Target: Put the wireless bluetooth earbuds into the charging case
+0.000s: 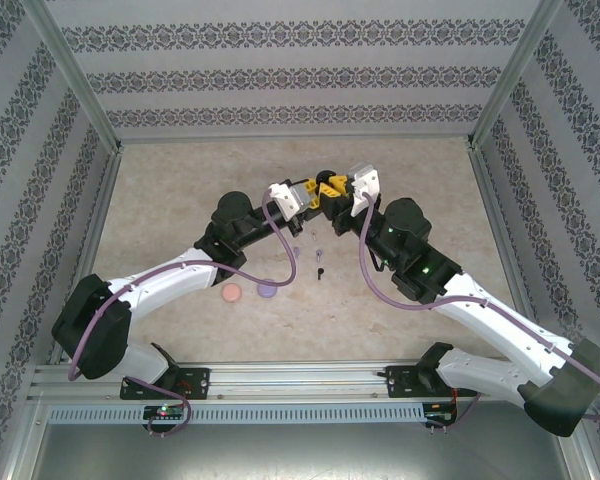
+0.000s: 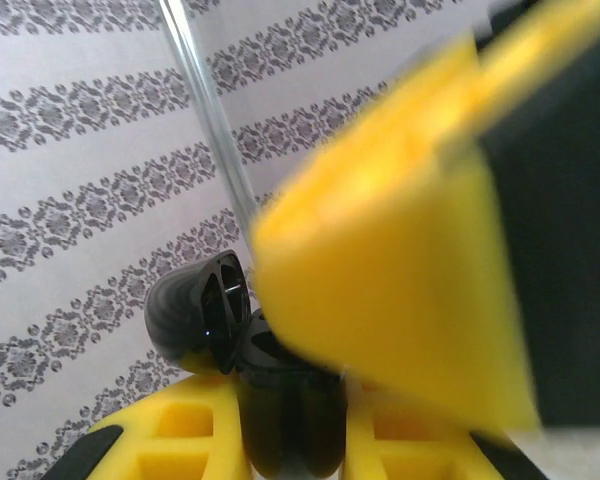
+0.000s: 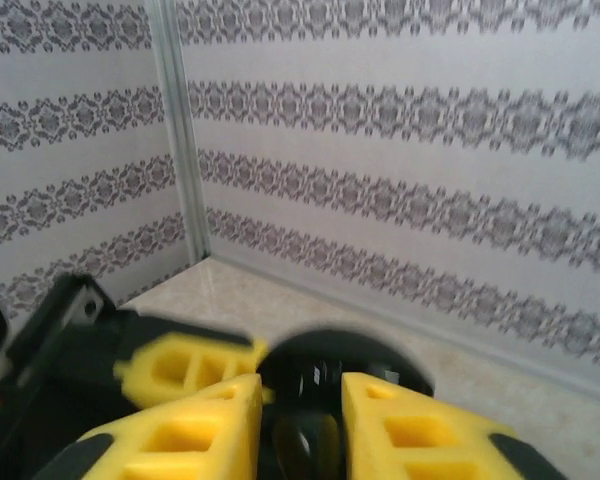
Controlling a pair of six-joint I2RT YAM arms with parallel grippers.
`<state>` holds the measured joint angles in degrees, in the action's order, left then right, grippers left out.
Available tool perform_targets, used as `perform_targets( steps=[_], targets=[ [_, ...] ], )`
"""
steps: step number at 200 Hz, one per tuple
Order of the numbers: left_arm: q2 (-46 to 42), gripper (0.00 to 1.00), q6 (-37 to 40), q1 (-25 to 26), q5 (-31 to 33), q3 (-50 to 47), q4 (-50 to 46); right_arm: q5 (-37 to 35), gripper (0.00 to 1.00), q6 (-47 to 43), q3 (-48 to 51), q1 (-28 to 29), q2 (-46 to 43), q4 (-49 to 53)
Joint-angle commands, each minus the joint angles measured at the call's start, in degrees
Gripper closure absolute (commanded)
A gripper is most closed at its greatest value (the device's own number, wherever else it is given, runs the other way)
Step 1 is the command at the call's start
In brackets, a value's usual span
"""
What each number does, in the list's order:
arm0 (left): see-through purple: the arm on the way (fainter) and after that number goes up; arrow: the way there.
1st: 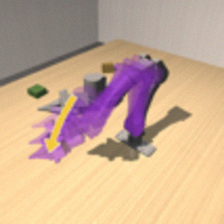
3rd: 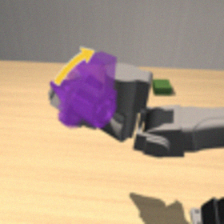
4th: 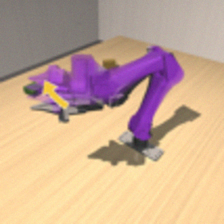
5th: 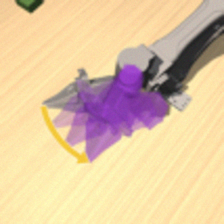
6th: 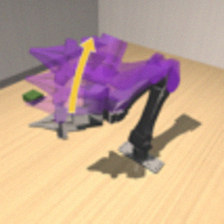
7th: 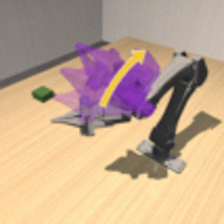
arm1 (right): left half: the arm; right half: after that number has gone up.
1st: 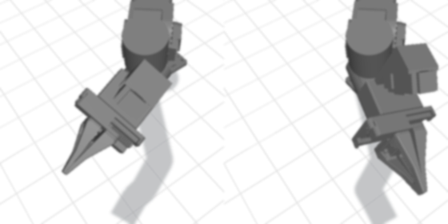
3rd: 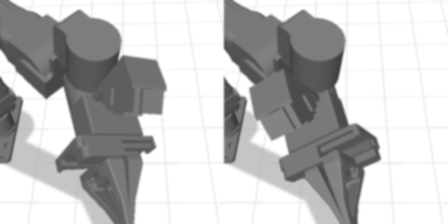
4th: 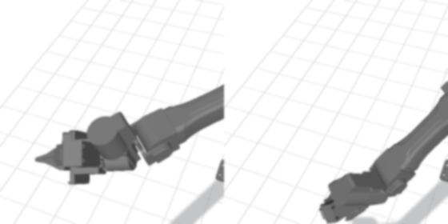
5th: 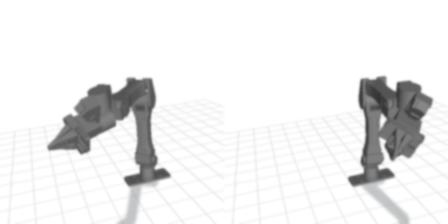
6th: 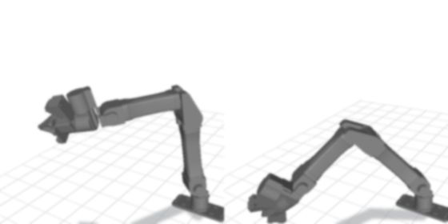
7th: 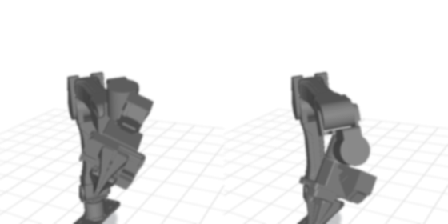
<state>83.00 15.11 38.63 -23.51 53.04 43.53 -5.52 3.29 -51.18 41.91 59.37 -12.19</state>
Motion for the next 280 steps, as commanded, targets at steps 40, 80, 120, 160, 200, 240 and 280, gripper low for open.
perform_targets(
  steps=[40,80,120,160,200,240,280],
  targets=[
    [1.88,1.0,-6.0,0.22,1.2,0.65,8.61,-1.72,0.48,6.64,-4.31,0.43,1.6,5.91],
    [3.89,1.0,-7.92,0.22,3.62,-1.69,11.56,-3.9,0.36,11.56,-8.9,-0.17,3.04,10.23],
    [3.55,1.0,-6.62,-0.04,11.96,-5.31,14.49,-9.51,0.32,21.41,-5.06,-4.46,-3.77,17.44],
    [2.25,1.0,-7.32,-0.9,16.2,-7.11,14.5,-15.14,0.32,35.94,1.75,-13.83,-11.64,33.18],
    [1.93,1.0,-8.68,-1.1,15.32,-7.99,12.92,-9.51,0.32,44.71,5.62,-26.82,-10.47,45.46],
    [4.15,1.0,-10.63,-1.1,15.42,-8.72,14.58,-7.85,0.28,48.56,5.73,-35.98,-6.03,51.02],
    [10.86,1.0,-16.99,-1.02,14.49,-9.82,23.08,-5.55,0.27,49.21,4.67,-44.75,0.22,55.18]
  ],
)
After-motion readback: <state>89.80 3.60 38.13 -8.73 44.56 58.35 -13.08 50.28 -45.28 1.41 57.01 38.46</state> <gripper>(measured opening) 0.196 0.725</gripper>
